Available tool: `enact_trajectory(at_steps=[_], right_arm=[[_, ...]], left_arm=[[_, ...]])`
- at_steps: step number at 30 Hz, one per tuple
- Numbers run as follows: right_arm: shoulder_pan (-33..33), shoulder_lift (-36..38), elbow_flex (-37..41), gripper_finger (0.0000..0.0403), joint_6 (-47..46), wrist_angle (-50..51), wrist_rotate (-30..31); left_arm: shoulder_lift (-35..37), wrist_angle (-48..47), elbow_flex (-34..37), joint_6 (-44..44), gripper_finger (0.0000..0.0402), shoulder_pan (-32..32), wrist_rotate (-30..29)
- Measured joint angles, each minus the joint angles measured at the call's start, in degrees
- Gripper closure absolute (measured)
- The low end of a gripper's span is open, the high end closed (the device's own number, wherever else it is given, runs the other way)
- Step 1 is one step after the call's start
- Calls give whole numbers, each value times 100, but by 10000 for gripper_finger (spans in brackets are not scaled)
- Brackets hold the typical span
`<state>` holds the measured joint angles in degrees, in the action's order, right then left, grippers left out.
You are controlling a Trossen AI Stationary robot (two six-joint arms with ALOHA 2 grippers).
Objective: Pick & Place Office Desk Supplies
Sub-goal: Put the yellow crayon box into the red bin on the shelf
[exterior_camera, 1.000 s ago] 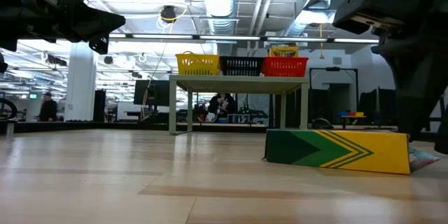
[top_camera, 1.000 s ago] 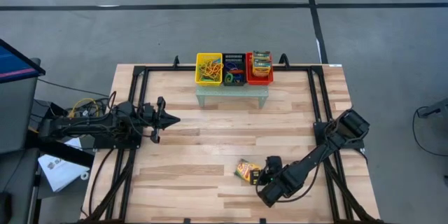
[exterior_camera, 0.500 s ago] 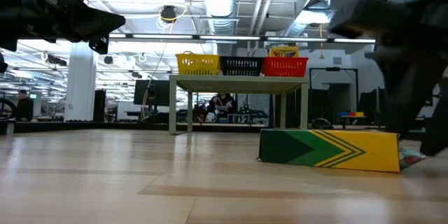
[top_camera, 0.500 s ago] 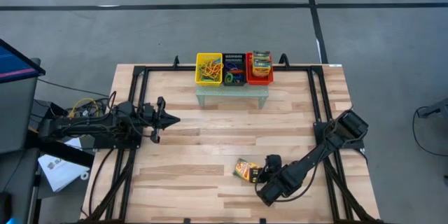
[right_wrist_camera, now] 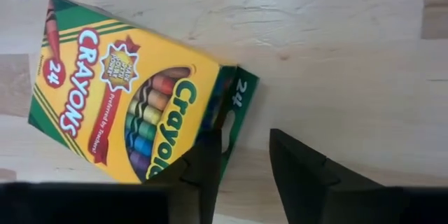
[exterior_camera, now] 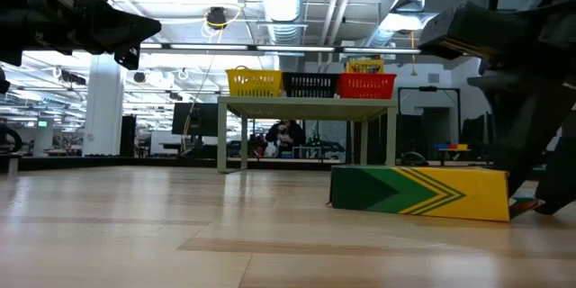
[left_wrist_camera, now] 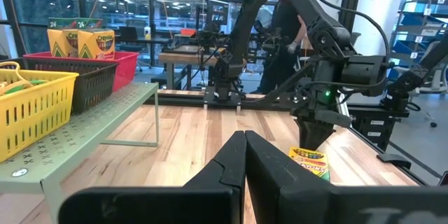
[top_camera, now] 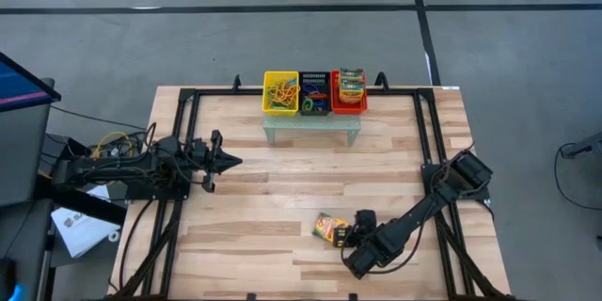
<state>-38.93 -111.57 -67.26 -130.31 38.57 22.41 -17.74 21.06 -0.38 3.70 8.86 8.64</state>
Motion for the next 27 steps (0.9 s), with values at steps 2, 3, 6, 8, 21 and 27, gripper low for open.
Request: enact_trajectory(at_steps=[2,3,6,8,21,27], right_arm=[[18,-5,3,299,49,-70,21],[32,-7,3,306,100,-98,16],[76,-11,3,329,167,-159,-2],[104,-13,3,344,230,-188,-6],[148,-3,3,400,714,-210,15],[217,231,-421,401,1261,528,127]], left_arm=[[0,0,1,0,402,0,0],[0,0,0,2,402,0,-2],[0,0,0,0,402,0,-2],[0,0,2,2,402,0,-1],[0,0,1,1,402,0,0],[0,0,0,1,402,-1,-2]])
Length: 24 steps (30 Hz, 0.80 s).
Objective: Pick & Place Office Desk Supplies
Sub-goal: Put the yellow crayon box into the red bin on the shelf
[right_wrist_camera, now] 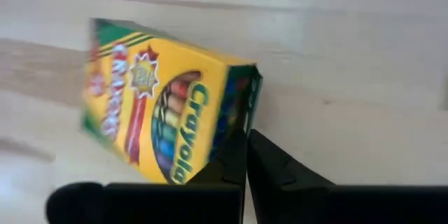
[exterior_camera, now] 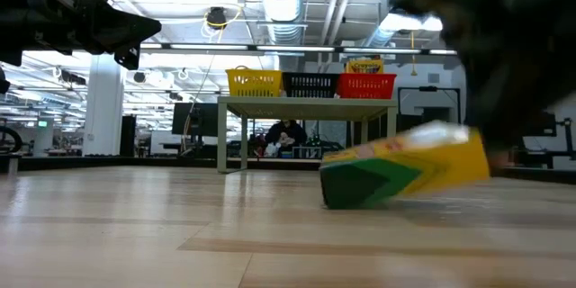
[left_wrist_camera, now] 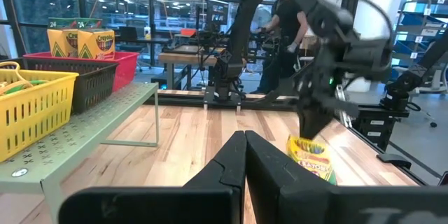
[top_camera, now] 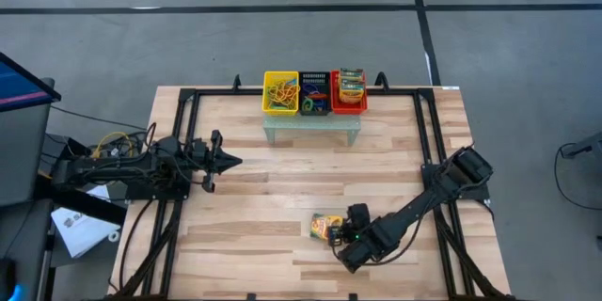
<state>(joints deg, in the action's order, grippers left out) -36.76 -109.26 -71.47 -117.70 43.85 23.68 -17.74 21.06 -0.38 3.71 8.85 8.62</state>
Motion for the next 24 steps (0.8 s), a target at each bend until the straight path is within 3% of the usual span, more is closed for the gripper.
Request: enact_trajectory(at_steps=[8,14,24], right_arm=[[426,521,-1411,402,1406,2669,48],[1124,1048,-2331,403,3348,4231,214],[2771,2016,-3127,403,6319,4524,528]], left_arm=[[0,0,2,0,402,-1,2],[0,0,0,-1,402,-1,2],[0,0,2,1,402,-1,2]])
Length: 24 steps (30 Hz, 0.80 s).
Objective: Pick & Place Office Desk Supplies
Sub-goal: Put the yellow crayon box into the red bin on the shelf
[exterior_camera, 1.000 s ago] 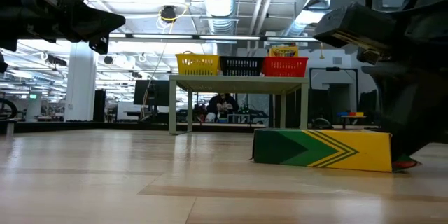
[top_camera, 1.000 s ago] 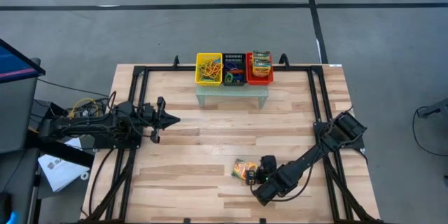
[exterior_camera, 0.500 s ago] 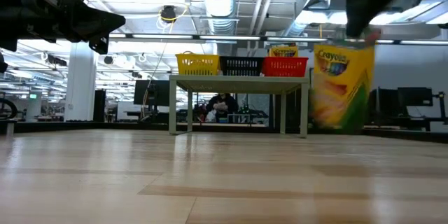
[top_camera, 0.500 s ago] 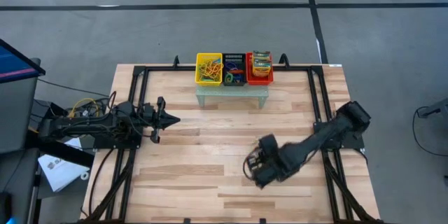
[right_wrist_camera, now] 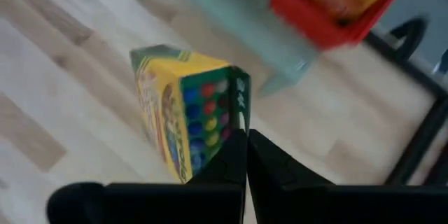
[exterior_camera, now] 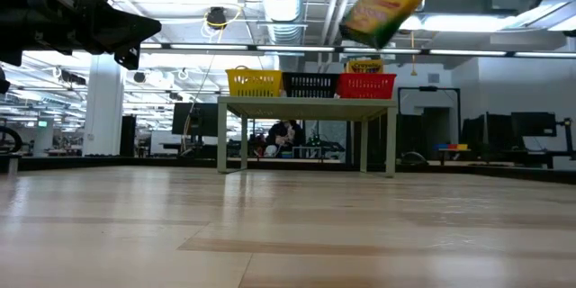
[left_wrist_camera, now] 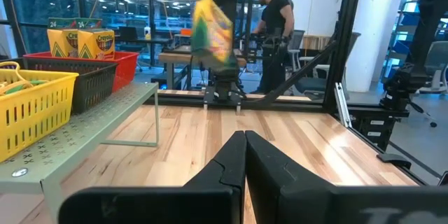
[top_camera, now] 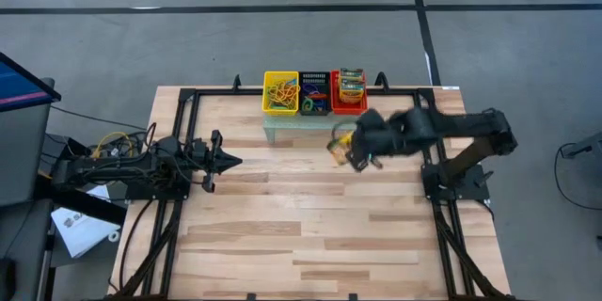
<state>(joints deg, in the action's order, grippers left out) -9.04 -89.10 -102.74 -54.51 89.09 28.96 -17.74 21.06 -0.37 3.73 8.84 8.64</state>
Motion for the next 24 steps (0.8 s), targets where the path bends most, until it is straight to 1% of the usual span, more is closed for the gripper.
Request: enact_trajectory(at_steps=[5,8,11,16,24], right_arm=[[748,133,-242,403,1828,1,-17],[1063,61,-475,403,2590,19,-41],[1267,-3,-742,403,3177,22,-43],[1564,-75,-1011,403,3875,34,-58],[1869,-163,-1046,403,5274,-78,-48]], left_arm=[[0,0,0,-2,402,0,-1],[0,0,1,0,402,0,-2],[0,0,-1,0,402,0,-2],[0,0,1,-2,402,0,0],[0,1,0,-2,402,1,-1]])
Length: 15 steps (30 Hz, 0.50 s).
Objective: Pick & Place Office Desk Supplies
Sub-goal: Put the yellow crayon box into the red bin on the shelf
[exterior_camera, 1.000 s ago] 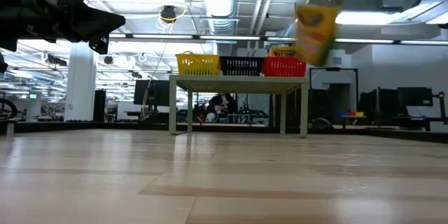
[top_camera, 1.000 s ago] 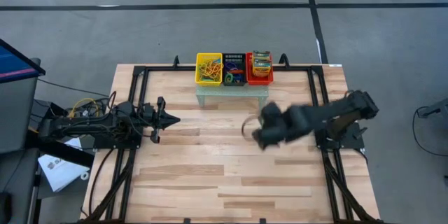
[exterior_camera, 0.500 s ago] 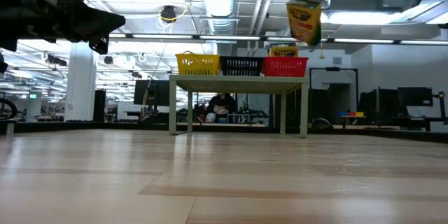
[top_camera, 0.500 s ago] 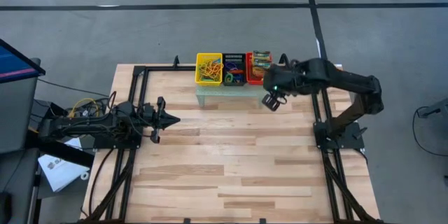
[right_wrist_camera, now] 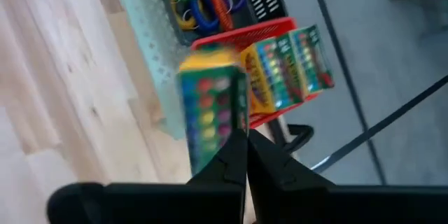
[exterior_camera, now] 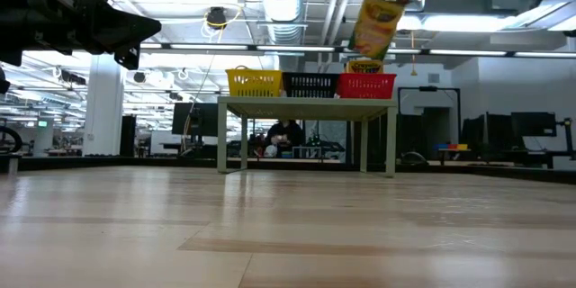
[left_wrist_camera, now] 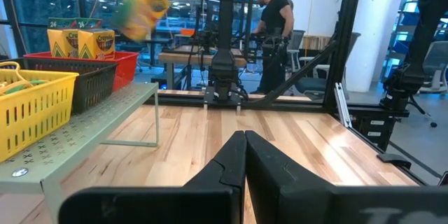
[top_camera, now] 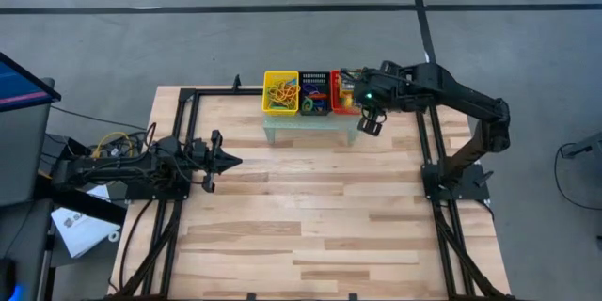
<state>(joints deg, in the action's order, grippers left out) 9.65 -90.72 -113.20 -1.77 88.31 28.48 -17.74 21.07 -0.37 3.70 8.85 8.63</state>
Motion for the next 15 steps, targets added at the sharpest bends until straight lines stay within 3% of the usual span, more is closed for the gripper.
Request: enact_trajectory(at_steps=[7,15], right_arm=[[315,-158,0,403,932,-146,10],[651,-324,1,403,1396,-197,30]], left_arm=[[0,0,0,0,402,-1,-1],[0,-1,0,1,402,-1,1]])
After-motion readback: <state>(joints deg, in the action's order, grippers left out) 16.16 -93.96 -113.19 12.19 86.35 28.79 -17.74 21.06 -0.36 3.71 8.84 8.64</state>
